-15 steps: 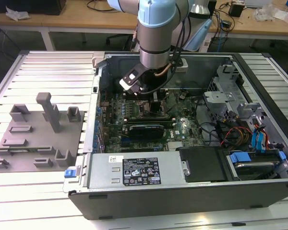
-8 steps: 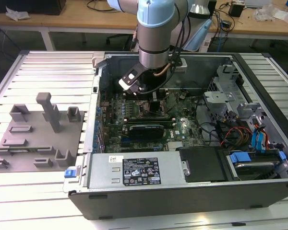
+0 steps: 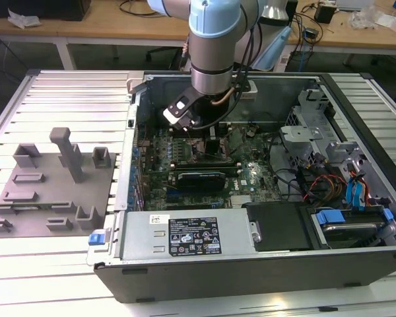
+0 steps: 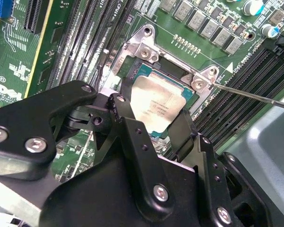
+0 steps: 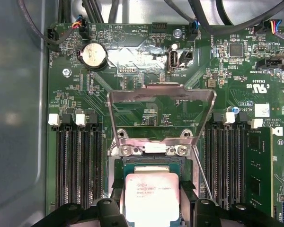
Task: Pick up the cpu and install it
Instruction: 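Place the cpu into insertion slot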
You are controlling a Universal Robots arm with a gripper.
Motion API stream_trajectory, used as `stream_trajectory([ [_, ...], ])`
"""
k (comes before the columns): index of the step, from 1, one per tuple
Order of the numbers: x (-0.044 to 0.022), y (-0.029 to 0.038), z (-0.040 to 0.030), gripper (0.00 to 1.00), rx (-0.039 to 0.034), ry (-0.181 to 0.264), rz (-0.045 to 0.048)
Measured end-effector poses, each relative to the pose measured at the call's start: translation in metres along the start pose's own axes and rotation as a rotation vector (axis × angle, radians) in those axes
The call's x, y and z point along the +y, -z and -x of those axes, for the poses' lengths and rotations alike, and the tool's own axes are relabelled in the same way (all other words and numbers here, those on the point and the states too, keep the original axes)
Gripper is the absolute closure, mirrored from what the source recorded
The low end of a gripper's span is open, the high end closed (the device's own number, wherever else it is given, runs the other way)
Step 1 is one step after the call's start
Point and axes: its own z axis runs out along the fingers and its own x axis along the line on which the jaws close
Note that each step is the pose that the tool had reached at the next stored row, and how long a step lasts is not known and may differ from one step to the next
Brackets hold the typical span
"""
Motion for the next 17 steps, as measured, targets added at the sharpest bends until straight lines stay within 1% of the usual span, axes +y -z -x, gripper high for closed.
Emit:
stream_trajectory([
  [10, 0.0018, -0.0002, 0.0002, 0.45, 0.0003, 0.000, 0.0003],
  [17, 0.0018, -0.0003, 0.0002, 0.45, 0.0003, 0.000, 0.0005],
])
